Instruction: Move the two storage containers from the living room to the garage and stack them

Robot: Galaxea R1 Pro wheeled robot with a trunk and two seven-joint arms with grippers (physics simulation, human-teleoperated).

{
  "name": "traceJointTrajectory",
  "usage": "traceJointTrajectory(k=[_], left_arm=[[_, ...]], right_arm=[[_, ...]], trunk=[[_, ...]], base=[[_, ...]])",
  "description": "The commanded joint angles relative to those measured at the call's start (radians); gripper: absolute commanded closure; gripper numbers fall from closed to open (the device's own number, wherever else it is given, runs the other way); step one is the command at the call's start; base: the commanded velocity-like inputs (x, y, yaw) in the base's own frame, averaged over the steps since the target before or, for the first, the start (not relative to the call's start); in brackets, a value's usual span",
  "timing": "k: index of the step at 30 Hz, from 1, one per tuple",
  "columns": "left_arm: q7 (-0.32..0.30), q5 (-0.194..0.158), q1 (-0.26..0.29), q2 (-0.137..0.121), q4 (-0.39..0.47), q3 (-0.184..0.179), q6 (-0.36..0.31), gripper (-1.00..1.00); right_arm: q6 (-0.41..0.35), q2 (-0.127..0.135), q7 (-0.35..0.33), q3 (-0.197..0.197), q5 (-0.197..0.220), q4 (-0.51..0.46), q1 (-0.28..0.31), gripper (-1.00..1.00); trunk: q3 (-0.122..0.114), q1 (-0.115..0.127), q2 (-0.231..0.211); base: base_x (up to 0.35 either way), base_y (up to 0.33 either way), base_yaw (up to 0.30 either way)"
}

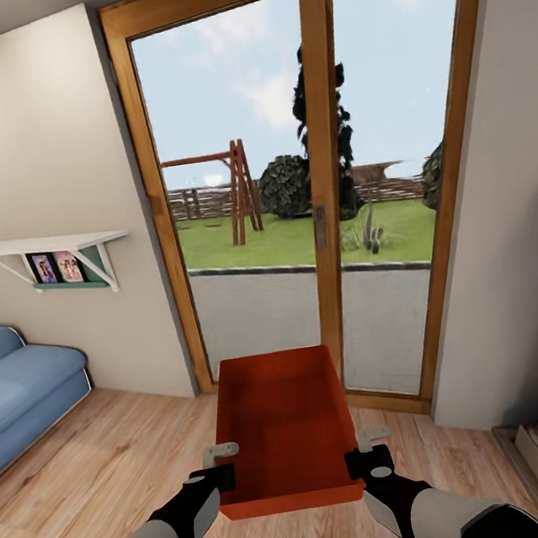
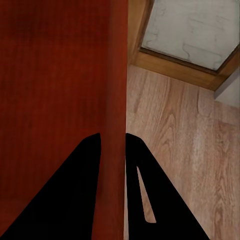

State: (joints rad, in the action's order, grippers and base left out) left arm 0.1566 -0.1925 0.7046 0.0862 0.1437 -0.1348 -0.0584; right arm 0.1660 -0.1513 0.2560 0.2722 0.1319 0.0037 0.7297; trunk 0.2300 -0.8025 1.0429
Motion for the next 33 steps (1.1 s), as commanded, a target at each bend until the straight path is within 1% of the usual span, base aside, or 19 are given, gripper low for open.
traceJointTrajectory(k=[1, 33], left_arm=[[0.012, 0.011, 0.001, -0.039, 0.006, 0.049, -0.006, 1.0], [0.013, 0.011, 0.001, -0.039, 0.007, 0.049, -0.006, 1.0]], right_arm=[[0.0, -0.001, -0.005, -0.04, 0.002, 0.001, 0.0, 1.0], [0.0, -0.001, -0.004, -0.039, 0.002, 0.001, 0.0, 1.0]], trunk=[[0.0, 0.0, 0.001], [-0.052, 0.0, 0.001]], base=[[0.0, 0.0, 0.0], [0.0, 0.0, 0.0]])
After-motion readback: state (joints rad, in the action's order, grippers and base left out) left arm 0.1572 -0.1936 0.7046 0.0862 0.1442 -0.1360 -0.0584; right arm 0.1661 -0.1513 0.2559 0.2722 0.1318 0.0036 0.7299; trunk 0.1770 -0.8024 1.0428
